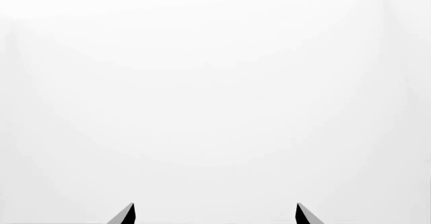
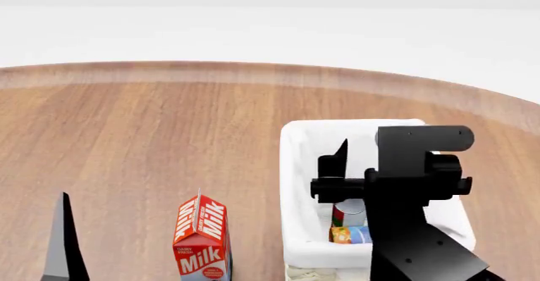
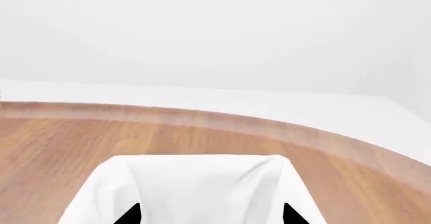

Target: Pick up the alphabet soup and the tomato sauce, and put them in the basket.

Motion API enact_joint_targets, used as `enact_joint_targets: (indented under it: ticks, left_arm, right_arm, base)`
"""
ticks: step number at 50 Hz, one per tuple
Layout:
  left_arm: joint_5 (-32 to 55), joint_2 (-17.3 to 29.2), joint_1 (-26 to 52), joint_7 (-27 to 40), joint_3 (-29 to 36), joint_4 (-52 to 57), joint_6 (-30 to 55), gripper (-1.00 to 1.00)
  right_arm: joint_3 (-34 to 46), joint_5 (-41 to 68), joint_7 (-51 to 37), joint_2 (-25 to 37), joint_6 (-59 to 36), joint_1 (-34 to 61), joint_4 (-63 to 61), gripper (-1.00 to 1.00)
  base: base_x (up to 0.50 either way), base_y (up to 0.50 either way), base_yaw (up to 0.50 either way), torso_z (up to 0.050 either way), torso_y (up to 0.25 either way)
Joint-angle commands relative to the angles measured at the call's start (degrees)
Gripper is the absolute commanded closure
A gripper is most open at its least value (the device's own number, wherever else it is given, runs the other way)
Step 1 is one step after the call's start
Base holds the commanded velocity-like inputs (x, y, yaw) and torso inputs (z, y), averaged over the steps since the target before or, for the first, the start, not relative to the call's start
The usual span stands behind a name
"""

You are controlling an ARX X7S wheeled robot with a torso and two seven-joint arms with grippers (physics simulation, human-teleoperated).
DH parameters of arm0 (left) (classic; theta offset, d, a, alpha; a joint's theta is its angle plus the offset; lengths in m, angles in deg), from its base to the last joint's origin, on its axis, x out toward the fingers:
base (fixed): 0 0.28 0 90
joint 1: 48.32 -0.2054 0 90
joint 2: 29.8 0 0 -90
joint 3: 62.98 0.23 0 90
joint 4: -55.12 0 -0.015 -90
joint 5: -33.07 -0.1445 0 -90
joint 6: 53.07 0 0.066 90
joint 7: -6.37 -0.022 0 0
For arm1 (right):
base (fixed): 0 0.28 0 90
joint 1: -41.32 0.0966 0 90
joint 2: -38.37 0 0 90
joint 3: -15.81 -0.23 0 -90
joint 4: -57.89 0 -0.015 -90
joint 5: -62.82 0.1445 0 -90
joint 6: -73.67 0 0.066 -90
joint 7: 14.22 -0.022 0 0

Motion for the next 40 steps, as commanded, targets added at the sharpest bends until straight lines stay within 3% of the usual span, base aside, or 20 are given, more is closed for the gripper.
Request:
enact_joint_targets:
  ticks: [1,21,40]
  left_arm:
    - [-0.24,-0.35,-0.37,-0.22,0.06,-0.59,-0.45,-1.00]
    - [-0.01,0.01,-0.72,-0.22,-0.43,-0.46,-0.68,-1.00]
    - [0.38,-0.08,-0.33,-0.39,-0.93,0.11,0.18,-1.00]
  right_arm:
    - [-1.98,-8.32,-6.21,2.87,10.84,-0.02,-4.87,-1.00]
    - [-3.11,-27.96,-19.70,7.51,19.91,2.87,-16.31,-1.00]
    - [-5.80,-42.39,-34.42,14.88,15.12,9.61,-35.15,-1.00]
  base:
    - [0.00,0.00,0.00,0.000,0.000]
    - [0.00,0.00,0.00,0.000,0.000]
    - [0.00,0.00,0.00,0.000,0.000]
